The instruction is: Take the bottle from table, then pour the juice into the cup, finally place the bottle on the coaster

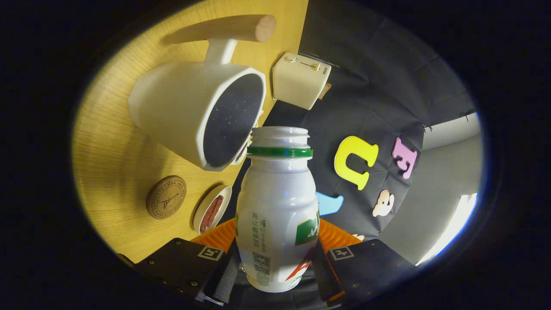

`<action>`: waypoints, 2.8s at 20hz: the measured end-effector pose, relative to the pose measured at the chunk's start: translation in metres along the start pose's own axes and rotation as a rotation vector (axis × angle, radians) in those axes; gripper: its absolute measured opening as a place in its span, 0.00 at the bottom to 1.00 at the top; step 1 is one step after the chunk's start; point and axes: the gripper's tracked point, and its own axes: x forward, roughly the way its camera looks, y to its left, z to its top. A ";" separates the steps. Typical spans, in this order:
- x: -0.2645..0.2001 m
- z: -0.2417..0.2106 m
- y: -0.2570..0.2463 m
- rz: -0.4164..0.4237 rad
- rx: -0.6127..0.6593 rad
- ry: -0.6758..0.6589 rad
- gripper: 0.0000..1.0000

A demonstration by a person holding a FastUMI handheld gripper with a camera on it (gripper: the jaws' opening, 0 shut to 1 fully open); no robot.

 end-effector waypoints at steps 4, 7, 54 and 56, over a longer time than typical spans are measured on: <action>-0.001 0.001 0.006 0.024 0.045 -0.008 0.74; -0.001 0.002 0.011 0.049 0.098 -0.011 0.74; -0.014 -0.004 0.034 0.258 1.196 -0.086 0.74; -0.014 -0.004 0.036 0.262 1.240 -0.085 0.74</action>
